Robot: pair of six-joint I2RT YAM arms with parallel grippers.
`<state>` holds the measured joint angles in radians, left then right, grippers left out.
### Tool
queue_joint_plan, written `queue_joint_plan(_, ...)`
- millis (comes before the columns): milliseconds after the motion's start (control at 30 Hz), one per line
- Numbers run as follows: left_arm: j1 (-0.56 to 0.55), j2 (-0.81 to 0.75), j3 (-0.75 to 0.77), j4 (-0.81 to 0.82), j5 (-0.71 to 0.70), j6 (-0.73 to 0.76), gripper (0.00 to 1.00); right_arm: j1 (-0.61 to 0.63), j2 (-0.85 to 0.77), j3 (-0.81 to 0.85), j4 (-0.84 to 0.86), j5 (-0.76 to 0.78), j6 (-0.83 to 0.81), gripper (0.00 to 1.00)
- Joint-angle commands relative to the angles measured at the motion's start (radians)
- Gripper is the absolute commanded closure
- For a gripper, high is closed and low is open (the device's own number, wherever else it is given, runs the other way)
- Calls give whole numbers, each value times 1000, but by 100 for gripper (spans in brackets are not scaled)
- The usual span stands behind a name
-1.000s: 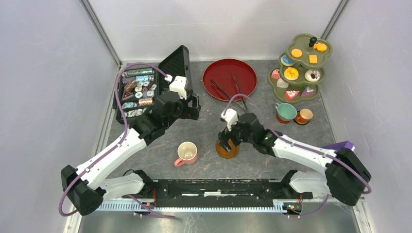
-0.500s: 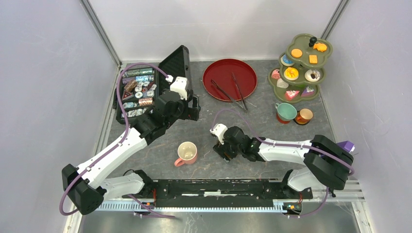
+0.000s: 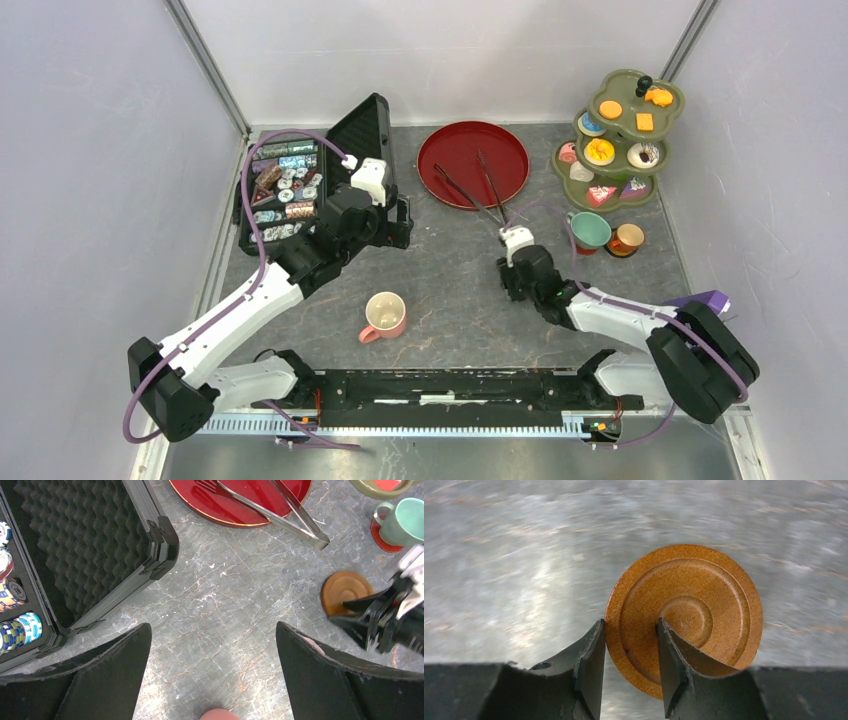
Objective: Serve the afternoon tea
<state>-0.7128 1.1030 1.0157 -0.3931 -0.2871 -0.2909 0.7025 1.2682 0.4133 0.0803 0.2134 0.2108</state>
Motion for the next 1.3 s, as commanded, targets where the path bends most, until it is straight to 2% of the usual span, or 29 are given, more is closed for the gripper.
queue_joint_plan(0, 6, 7, 27, 22, 8, -51, 0, -148, 20, -34, -37, -44, 41, 56)
queue_joint_plan(200, 6, 0, 26, 19, -7, -45, 0, -297, 179, 110, -39, -65, 20, 55)
queue_joint_plan(367, 6, -7, 26, 18, -8, -44, 0, -364, 230, 184, -31, -95, 17, 55)
queue_joint_plan(667, 6, -15, 24, 17, -5, -44, 0, -402, 298, 269, -11, -128, 2, 54)
queue_joint_plan(1067, 4, -18, 23, 19, -3, -45, 0, -421, 366, 347, -4, -94, -27, 51)
queue_joint_plan(1133, 4, -20, 23, 19, -3, -45, 0, -422, 360, 359, -4, -112, -26, 49)
queue_joint_plan(1267, 4, -19, 23, 19, -4, -45, 0, -420, 275, 363, -5, -156, -22, 33)
